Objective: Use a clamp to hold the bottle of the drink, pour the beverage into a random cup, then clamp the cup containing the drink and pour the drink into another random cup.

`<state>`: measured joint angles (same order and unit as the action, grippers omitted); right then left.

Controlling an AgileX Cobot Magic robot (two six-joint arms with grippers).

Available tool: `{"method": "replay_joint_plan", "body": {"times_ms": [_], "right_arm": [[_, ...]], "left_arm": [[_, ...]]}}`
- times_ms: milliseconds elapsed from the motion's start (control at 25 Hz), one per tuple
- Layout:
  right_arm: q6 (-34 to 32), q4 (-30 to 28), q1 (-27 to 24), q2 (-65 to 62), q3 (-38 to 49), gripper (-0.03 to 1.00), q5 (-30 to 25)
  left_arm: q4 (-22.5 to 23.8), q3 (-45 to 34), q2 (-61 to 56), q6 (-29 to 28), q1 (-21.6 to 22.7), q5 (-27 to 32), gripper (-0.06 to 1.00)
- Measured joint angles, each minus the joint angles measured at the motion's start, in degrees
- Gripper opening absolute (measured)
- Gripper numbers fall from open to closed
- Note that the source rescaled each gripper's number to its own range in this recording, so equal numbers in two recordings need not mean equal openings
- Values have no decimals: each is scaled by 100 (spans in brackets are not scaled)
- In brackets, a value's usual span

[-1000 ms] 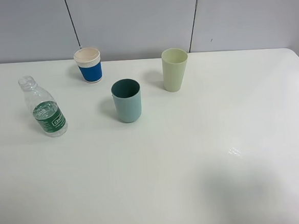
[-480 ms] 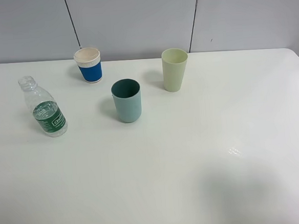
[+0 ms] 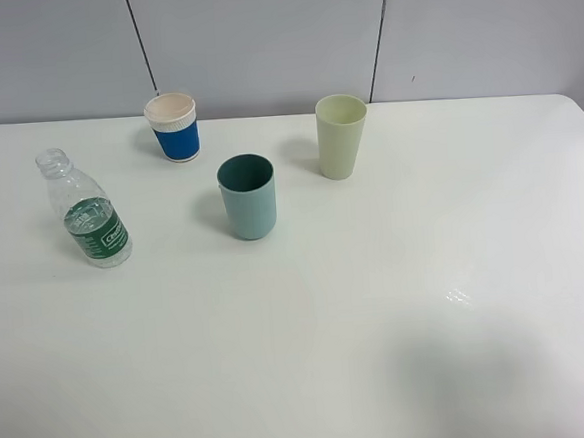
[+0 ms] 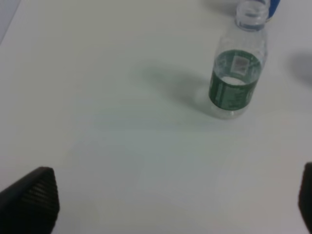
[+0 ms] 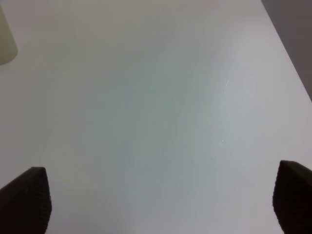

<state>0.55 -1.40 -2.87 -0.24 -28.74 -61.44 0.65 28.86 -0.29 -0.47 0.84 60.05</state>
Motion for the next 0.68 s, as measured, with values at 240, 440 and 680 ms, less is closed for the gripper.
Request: {"method": "replay_joint_plan", "body": {"times_ms": [240,440,680], "right_arm": [[0,0,0,0,0,71,0],[0,0,0,0,0,71,0],[0,0,0,0,0,71,0]], "left_arm": [[0,0,0,0,0,0,100],[0,0,0,0,0,0,100],[0,0,0,0,0,0,100]]}}
